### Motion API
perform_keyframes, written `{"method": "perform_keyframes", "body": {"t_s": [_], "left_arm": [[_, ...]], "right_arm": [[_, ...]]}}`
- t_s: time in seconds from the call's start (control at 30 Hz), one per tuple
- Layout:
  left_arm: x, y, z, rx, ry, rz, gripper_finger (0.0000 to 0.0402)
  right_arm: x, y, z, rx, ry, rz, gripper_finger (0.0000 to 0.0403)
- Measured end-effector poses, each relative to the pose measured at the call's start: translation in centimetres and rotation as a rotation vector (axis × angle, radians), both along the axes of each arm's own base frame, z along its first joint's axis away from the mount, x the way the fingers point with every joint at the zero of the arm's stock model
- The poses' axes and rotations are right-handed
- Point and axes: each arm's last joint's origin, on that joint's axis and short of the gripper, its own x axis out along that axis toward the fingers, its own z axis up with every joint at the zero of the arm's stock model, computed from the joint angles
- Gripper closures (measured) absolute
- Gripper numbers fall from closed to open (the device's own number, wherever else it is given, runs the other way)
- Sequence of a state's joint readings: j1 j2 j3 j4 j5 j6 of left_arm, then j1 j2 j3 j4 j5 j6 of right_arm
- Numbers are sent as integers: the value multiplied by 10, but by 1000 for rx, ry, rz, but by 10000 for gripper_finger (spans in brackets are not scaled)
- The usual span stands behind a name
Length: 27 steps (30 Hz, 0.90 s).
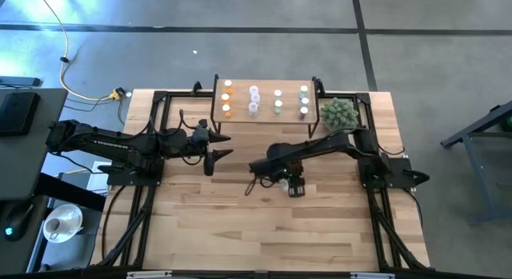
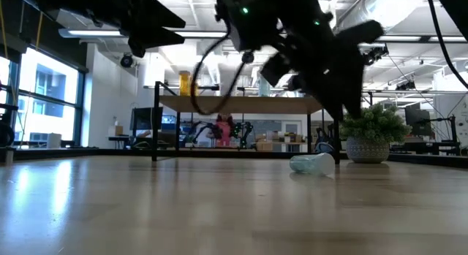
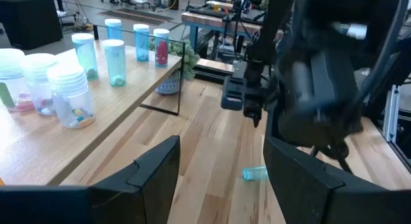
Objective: Pick and place medicine bottles onto shelf by color
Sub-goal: Put the green pill bottle on the shelf and aligned with the other green pill bottles
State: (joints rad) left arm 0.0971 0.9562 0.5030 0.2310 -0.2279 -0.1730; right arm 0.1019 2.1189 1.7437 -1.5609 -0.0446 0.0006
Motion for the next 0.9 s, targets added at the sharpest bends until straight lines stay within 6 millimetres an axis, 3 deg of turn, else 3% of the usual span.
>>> {"method": "perform_keyframes", "body": {"t_s": [0.27,0.37,0.57,0.9], "left_arm": [[0,0,0,-10,-1,2,189],[0,0,0,-10,-1,2,189],[0,0,0,-10,-1,2,189],[4,1,-5,-24,13,14,189]], "right_arm": [[-24,16,-33,-28,151,31,222],[-37,21,-35,-40,186,21,222],[-63,25,-17,-41,77,-34,222],[-104,20,25,-25,-401,-151,222]]}}
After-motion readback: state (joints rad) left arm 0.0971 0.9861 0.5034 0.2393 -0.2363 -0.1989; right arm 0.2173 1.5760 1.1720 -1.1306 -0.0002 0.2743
